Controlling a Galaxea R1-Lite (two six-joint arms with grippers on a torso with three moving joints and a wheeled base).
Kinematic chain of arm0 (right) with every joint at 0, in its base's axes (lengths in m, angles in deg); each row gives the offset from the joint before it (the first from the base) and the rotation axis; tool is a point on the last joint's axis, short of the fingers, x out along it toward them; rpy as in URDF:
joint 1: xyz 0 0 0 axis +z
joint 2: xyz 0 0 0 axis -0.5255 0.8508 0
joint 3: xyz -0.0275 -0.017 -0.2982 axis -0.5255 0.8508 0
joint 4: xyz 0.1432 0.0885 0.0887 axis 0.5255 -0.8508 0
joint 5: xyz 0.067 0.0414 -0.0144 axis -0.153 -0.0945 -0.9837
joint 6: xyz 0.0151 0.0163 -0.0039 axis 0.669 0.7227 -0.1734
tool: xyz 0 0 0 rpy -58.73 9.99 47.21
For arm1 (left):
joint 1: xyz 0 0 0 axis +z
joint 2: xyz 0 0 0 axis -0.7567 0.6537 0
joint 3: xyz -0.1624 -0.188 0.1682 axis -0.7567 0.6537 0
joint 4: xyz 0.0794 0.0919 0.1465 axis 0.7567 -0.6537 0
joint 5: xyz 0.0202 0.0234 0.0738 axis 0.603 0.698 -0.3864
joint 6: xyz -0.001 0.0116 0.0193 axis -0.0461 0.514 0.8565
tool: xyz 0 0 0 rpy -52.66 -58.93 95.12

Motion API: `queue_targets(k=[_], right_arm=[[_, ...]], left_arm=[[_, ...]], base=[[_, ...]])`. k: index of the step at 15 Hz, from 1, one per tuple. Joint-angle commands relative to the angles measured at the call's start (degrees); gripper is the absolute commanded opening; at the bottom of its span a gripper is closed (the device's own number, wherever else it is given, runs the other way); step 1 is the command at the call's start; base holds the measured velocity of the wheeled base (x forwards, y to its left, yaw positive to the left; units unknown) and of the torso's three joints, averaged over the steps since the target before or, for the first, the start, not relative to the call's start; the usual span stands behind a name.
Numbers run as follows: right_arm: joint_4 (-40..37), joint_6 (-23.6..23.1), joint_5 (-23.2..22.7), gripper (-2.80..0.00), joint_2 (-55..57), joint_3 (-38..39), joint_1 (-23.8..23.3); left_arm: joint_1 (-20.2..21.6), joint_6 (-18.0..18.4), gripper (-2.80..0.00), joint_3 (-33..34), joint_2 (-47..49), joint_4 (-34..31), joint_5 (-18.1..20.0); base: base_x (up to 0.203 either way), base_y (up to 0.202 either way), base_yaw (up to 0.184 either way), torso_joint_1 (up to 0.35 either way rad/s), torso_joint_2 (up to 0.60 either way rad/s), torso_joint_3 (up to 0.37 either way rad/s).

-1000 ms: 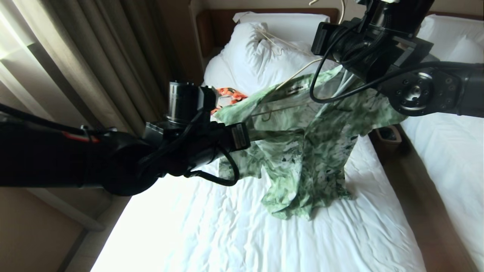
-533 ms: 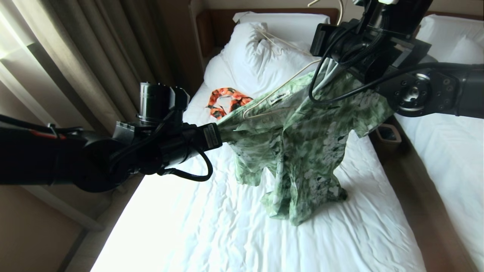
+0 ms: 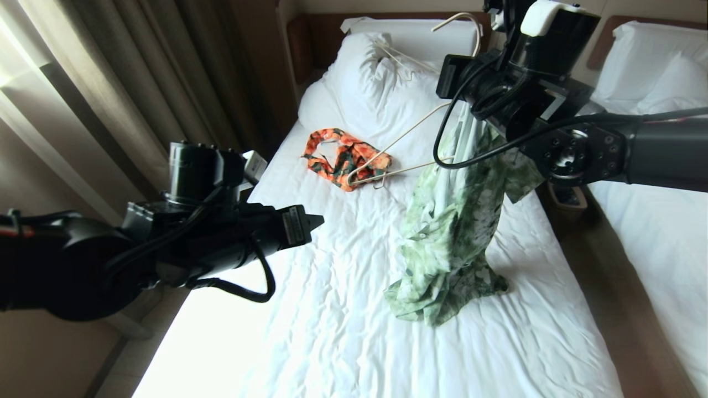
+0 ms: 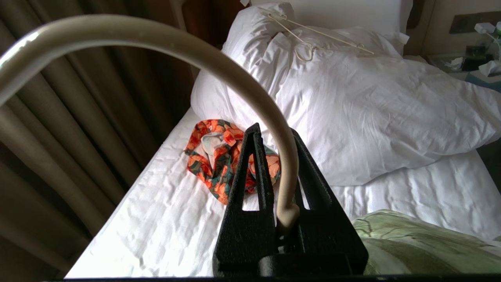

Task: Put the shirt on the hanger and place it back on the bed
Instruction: Take the clothes hanger out of the clothes

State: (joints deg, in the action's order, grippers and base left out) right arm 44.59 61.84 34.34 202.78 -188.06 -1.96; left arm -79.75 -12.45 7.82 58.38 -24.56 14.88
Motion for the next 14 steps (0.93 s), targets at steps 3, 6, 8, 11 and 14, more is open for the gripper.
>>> queue_targets(k=[3, 6, 8, 11, 14], right_arm=[[1.7, 3.7, 1.7, -2.80, 4.2, 0.2, 1.5], [1.6, 13.3, 2.4, -2.80, 7.9, 0.3, 2.1], [0.2, 24.1, 2.5, -2.80, 9.5, 0.3, 2.1], [-10.6, 43.5, 1.7, -2.80, 10.0, -0.4, 1.1], [-21.0, 55.4, -0.6, -2.80, 9.2, -1.5, 0.1]], left_arm=[[4.5, -0.1, -2.80, 10.5, -12.3, 0.0, 3.6], [11.6, 0.8, -2.80, 18.2, -23.5, -1.4, 3.9], [16.8, 1.9, -2.80, 20.5, -30.7, -5.4, 4.7], [20.1, 2.3, -2.80, 22.0, -36.8, -10.4, 7.1], [20.0, 2.2, -2.80, 23.0, -39.8, -11.0, 7.2]], base=[[0.000, 0.000, 0.000, 0.000, 0.00, 0.000], [0.000, 0.000, 0.000, 0.000, 0.00, 0.000], [0.000, 0.000, 0.000, 0.000, 0.00, 0.000], [0.000, 0.000, 0.000, 0.000, 0.00, 0.000], [0.000, 0.000, 0.000, 0.000, 0.00, 0.000]])
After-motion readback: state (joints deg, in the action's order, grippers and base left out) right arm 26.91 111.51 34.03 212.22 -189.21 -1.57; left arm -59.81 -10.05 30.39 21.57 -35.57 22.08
